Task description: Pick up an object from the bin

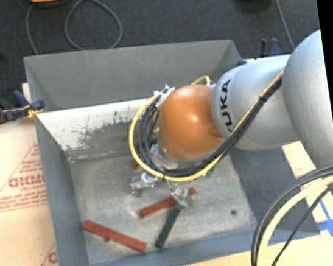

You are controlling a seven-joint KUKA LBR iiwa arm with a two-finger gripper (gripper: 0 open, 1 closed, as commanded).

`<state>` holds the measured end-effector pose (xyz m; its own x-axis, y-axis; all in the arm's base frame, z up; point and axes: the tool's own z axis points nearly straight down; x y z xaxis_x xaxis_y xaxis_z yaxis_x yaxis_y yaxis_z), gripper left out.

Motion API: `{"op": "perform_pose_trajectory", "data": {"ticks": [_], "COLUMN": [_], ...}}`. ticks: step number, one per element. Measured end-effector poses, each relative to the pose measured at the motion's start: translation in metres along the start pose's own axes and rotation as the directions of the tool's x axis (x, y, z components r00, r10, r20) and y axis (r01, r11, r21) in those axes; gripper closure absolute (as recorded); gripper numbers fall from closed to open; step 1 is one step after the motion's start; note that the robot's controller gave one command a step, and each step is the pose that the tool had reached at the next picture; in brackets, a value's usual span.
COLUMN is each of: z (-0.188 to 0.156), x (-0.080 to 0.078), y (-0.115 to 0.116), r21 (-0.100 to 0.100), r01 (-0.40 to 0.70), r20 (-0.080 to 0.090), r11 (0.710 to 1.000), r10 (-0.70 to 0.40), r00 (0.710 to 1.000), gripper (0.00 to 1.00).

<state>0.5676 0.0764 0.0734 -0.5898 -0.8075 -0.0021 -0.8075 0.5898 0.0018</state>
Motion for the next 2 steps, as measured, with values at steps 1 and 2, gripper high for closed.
{"op": "perform_pose_trajectory", "data": {"ticks": [1,2], "z": [0.0,-0.175], "x": [0.002,-0.022], "y": [-0.002,-0.013], "r21": [0.001,0.011], "r01": [-0.006,-0.01], "r20": [0.0,0.008], "r11": [1.0,1.0], "r10": [0.006,0.01], "r00": [1.0,1.0], "gripper": [1.0,1.0]}}
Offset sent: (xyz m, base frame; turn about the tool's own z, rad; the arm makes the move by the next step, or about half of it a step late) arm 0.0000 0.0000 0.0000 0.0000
